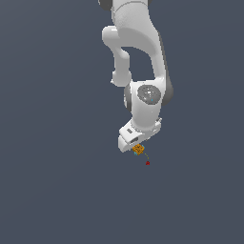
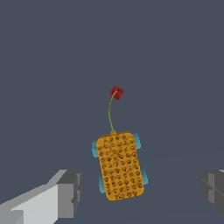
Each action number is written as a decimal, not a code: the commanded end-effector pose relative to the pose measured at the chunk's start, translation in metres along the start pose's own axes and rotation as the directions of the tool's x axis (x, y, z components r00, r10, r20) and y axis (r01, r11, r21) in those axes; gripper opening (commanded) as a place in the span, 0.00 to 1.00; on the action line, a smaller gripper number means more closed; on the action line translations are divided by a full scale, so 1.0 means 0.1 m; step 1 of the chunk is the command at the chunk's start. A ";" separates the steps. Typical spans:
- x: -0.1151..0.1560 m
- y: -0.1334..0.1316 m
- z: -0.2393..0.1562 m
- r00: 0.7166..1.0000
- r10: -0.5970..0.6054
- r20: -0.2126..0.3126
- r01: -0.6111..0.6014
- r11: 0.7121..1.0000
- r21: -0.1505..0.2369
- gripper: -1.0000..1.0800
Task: Pick up the object and move it to a goal position.
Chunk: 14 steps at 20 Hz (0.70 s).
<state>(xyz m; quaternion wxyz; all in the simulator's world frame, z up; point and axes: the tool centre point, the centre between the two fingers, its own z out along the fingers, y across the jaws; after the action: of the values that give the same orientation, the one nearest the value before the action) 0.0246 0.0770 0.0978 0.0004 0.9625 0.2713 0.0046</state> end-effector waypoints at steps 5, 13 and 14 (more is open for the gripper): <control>0.05 -0.11 0.23 0.991 -0.137 0.006 0.137 0.991 0.003 0.96; 0.07 -0.15 0.32 0.981 -0.194 0.008 0.194 0.981 0.005 0.96; 0.07 -0.15 0.32 0.982 -0.189 0.008 0.189 0.982 0.005 0.96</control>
<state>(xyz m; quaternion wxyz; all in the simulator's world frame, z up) 0.0228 0.0937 0.0657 -0.0002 0.9324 0.3614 -0.0004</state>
